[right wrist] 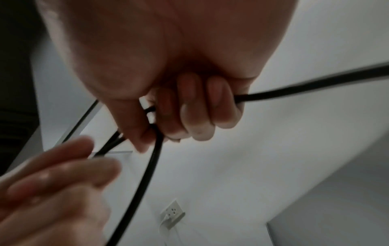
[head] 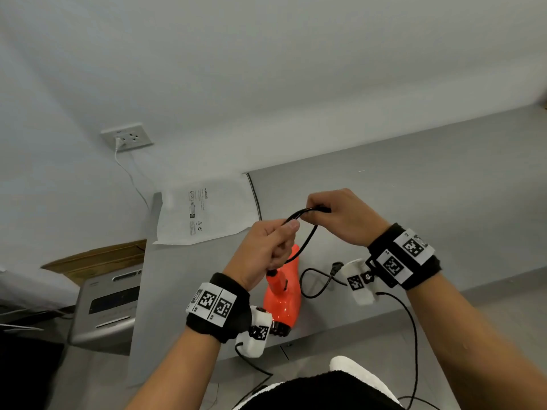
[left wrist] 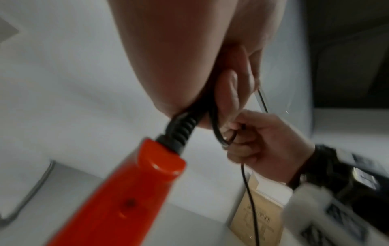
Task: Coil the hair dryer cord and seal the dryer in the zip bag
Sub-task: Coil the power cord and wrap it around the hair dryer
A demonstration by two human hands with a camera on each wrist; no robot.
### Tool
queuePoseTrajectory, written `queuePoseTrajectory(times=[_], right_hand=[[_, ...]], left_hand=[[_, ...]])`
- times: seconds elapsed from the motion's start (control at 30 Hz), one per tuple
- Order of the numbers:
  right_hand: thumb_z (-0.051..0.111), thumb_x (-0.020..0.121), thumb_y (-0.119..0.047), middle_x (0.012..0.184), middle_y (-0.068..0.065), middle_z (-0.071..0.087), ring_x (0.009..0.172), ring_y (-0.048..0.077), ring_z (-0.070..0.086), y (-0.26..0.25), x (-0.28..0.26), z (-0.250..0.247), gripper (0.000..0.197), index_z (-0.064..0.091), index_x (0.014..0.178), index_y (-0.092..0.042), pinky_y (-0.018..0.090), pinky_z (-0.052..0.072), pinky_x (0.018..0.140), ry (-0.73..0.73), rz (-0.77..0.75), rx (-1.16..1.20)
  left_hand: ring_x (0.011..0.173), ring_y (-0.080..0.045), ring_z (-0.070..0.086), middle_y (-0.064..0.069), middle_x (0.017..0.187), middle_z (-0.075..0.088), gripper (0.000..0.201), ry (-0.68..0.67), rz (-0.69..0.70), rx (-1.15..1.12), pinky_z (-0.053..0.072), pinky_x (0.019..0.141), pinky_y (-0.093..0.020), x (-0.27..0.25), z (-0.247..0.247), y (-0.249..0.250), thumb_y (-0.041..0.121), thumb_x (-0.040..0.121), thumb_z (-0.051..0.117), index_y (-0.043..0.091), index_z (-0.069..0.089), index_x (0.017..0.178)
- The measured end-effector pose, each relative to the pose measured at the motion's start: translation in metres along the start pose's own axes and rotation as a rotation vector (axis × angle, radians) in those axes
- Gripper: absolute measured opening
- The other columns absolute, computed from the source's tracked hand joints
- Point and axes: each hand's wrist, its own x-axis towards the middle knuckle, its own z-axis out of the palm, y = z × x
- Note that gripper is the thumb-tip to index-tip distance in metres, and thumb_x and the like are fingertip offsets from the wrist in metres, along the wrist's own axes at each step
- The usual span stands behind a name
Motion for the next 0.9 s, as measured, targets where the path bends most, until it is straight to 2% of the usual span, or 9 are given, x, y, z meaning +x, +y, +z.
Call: queuePoseTrajectory(times=[0.2, 0.33, 0.4, 0.47, 0.57, 0.63, 0.73, 0.83, 0.9], right_hand=[[0.038, 0.100, -0.049, 0.063, 0.001, 0.054, 0.060, 0.026, 0.052, 0.010, -0.014, 0.051, 0.038, 0.048, 0.086, -0.015, 0.044, 0.045, 0.063, 0.068, 0.127, -0.030], [0.022, 0.096, -0.057, 0.071, 0.006, 0.057, 0.060, 0.032, 0.051, 0.008, -0.034, 0.081, 0.053, 0.045, 0.116, -0.013, 0.041, 0.043, 0.058, -0.036, 0.117, -0.168], [0.029, 0.104, -0.040, 0.073, 0.002, 0.058, 0.058, 0.027, 0.054, 0.002, -0.045, 0.090, 0.033, 0.044, 0.119, -0.015, 0.040, 0.046, 0.057, -0.129, 0.077, -0.290], [0.032, 0.105, -0.032, 0.073, 0.003, 0.059, 0.059, 0.028, 0.059, -0.009, -0.053, 0.087, 0.026, 0.048, 0.108, -0.013, 0.040, 0.051, 0.057, -0.216, 0.039, -0.391], [0.031, 0.102, -0.028, 0.064, -0.002, 0.047, 0.051, 0.020, 0.048, -0.025, -0.058, 0.063, 0.027, 0.052, 0.101, -0.011, 0.030, 0.038, 0.049, -0.298, -0.043, -0.497], [0.037, 0.097, -0.023, 0.063, -0.004, 0.050, 0.049, 0.020, 0.047, -0.033, -0.058, 0.041, 0.020, 0.054, 0.101, -0.014, 0.028, 0.033, 0.048, -0.249, -0.146, -0.543], [0.047, 0.086, -0.018, 0.068, -0.008, 0.063, 0.051, 0.021, 0.056, -0.036, -0.052, 0.012, 0.022, 0.057, 0.106, -0.020, 0.031, 0.044, 0.049, -0.035, -0.209, -0.470], [0.051, 0.081, -0.020, 0.058, -0.007, 0.052, 0.049, 0.016, 0.049, -0.029, -0.037, -0.004, 0.029, 0.052, 0.110, -0.025, 0.034, 0.046, 0.052, 0.134, -0.133, -0.299], [0.053, 0.080, -0.019, 0.058, -0.007, 0.048, 0.053, 0.014, 0.050, -0.021, -0.026, -0.006, 0.040, 0.052, 0.119, -0.029, 0.033, 0.047, 0.057, 0.100, -0.102, -0.185]], left_hand=[[0.039, -0.010, 0.027, -0.001, 0.051, 0.042, 0.035, 0.047, 0.037, -0.288, 0.015, 0.044, -0.029, 0.002, 0.005, 0.003, 0.029, 0.106, 0.044, 0.012, 0.051, 0.077], [0.057, -0.022, 0.065, -0.020, 0.086, 0.075, 0.026, 0.120, 0.075, -0.401, 0.043, 0.049, -0.026, 0.000, 0.009, 0.010, 0.023, 0.109, 0.036, 0.008, 0.054, 0.097], [0.086, -0.033, 0.075, -0.025, 0.114, 0.074, 0.023, 0.110, 0.090, -0.415, 0.060, 0.069, -0.032, 0.001, 0.009, 0.011, 0.022, 0.111, 0.033, 0.007, 0.051, 0.109], [0.111, -0.040, 0.071, -0.020, 0.131, 0.070, 0.023, 0.100, 0.106, -0.362, 0.059, 0.091, -0.044, 0.002, 0.009, 0.008, 0.022, 0.112, 0.032, 0.007, 0.049, 0.118], [0.116, -0.038, 0.070, -0.009, 0.134, 0.070, 0.029, 0.117, 0.094, -0.207, 0.053, 0.103, -0.048, 0.002, 0.009, 0.002, 0.023, 0.111, 0.037, 0.005, 0.048, 0.131], [0.107, -0.035, 0.074, -0.008, 0.126, 0.074, 0.031, 0.108, 0.092, -0.090, 0.057, 0.097, -0.044, 0.001, 0.008, -0.001, 0.024, 0.111, 0.038, 0.011, 0.046, 0.138], [0.073, -0.025, 0.074, -0.001, 0.090, 0.077, 0.030, 0.112, 0.093, 0.083, 0.058, 0.076, -0.039, -0.001, 0.006, 0.003, 0.024, 0.111, 0.039, 0.019, 0.051, 0.139], [0.051, -0.020, 0.058, -0.006, 0.073, 0.070, 0.028, 0.063, 0.066, 0.202, 0.049, 0.058, -0.032, -0.002, 0.006, 0.011, 0.029, 0.111, 0.038, 0.021, 0.059, 0.129], [0.045, -0.015, 0.041, -0.005, 0.061, 0.055, 0.033, 0.044, 0.046, 0.171, 0.035, 0.048, -0.027, -0.003, 0.008, 0.011, 0.031, 0.111, 0.038, 0.013, 0.062, 0.124]])
